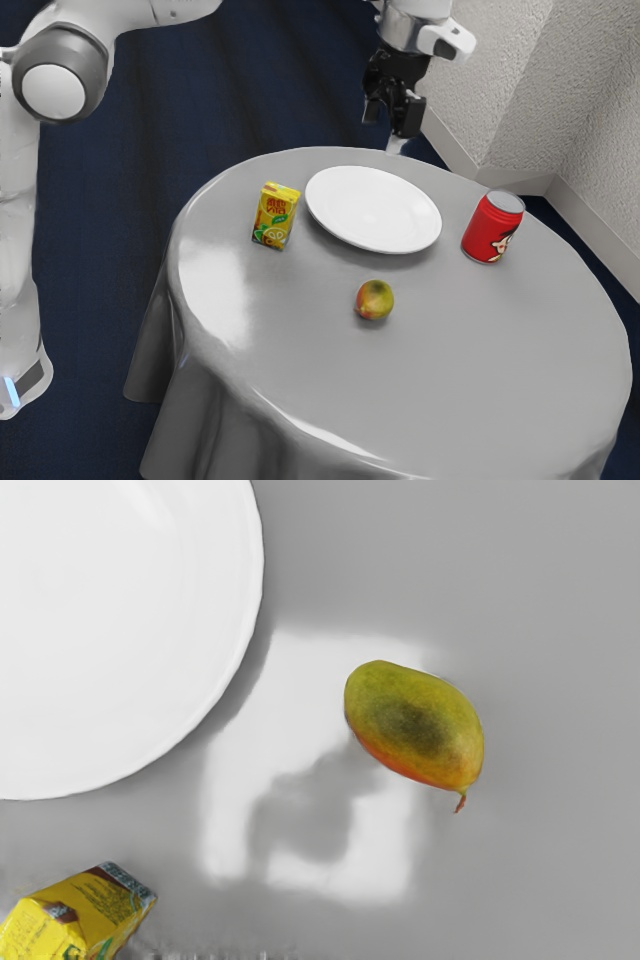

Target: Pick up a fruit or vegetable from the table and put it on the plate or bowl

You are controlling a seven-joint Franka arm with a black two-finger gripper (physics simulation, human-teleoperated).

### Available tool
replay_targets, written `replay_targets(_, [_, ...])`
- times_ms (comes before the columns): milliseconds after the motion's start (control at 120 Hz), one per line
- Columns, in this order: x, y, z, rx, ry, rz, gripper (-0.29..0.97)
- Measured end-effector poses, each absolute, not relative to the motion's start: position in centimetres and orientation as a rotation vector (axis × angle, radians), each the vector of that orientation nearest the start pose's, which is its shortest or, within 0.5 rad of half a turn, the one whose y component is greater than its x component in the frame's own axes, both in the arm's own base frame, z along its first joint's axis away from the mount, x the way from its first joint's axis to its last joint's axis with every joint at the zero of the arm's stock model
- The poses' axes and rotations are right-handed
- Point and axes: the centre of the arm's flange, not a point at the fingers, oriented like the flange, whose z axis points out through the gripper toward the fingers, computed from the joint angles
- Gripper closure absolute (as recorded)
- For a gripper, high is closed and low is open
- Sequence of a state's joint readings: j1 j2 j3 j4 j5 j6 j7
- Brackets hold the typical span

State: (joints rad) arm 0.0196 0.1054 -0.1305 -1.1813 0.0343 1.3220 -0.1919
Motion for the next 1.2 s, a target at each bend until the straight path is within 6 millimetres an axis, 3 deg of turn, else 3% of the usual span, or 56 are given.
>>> replay_targets(83, [55.2,-4.8,71.7,-3.128,-0.265,-0.041,0.0])
replay_targets(217, [54.8,-7.8,71.1,-3.124,-0.33,-0.019,0.0])
replay_targets(375, [52.1,-10.7,63.7,-3.08,-0.386,0.092,0.0])
replay_targets(442, [52.0,-11.5,61.7,-3.091,-0.415,0.081,0.0])
replay_targets(717, [54.7,-8.7,56.3,-3.093,-0.674,0.027,0.0])
replay_targets(1025, [56.9,-9.5,54.4,-3.102,-0.777,-0.039,0.0])
replay_targets(1200, [57.4,-12.8,52.5,-3.119,-0.732,-0.027,0.0])
